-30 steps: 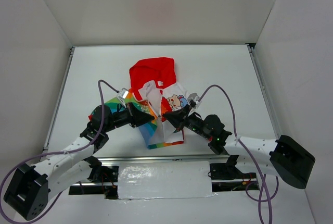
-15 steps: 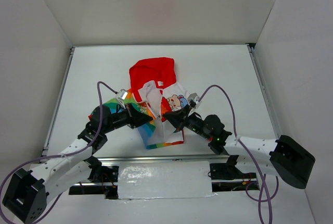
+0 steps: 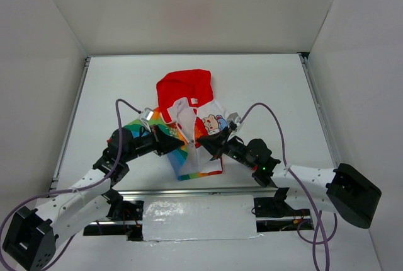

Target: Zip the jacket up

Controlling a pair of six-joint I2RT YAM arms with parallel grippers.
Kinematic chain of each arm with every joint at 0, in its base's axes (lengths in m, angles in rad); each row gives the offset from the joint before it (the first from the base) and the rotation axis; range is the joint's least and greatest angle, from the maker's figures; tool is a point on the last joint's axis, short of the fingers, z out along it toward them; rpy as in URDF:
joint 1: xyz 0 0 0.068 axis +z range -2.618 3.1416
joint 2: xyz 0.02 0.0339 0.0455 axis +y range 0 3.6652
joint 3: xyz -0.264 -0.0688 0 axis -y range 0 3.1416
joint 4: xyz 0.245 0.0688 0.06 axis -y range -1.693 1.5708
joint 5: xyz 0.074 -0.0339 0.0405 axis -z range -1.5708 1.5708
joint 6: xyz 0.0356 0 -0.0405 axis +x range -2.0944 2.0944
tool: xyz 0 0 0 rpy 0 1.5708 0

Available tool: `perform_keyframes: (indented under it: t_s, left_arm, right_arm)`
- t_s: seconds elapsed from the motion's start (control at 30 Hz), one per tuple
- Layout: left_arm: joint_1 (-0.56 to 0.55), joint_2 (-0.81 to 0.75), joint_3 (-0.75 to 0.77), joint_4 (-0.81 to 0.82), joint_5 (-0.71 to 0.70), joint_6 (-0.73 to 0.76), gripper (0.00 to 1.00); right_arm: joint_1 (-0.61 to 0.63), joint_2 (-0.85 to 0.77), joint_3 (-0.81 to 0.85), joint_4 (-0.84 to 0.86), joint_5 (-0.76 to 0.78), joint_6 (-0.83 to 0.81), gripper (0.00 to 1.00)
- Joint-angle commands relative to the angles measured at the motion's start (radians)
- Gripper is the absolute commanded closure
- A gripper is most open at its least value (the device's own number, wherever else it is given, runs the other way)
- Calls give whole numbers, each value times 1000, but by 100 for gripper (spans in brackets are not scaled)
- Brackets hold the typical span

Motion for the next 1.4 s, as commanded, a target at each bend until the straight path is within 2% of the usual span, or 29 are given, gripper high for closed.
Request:
perform_keyframes:
  t_s: [0.0, 1.37]
  left_arm:
    - [-4, -20, 42, 55, 8, 0, 100]
    - [-4, 26, 0, 120, 42, -8, 100]
  right_arm:
    - [-3, 0, -3, 55, -15, -18, 100]
    - [-3, -6, 49, 3, 4, -7, 100]
